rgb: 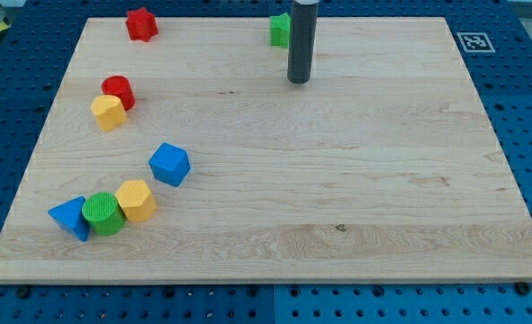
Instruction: Push the yellow hexagon and green circle a bit down
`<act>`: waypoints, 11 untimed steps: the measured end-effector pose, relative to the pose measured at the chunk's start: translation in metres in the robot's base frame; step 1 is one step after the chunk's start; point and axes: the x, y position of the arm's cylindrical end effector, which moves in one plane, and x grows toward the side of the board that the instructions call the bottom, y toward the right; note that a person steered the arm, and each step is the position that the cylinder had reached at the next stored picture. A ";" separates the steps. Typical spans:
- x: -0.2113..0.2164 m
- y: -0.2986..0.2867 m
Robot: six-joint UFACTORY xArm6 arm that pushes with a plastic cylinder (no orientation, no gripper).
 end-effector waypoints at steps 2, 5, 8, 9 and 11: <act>0.001 0.000; 0.068 -0.059; 0.109 -0.130; 0.115 -0.173; 0.144 -0.218</act>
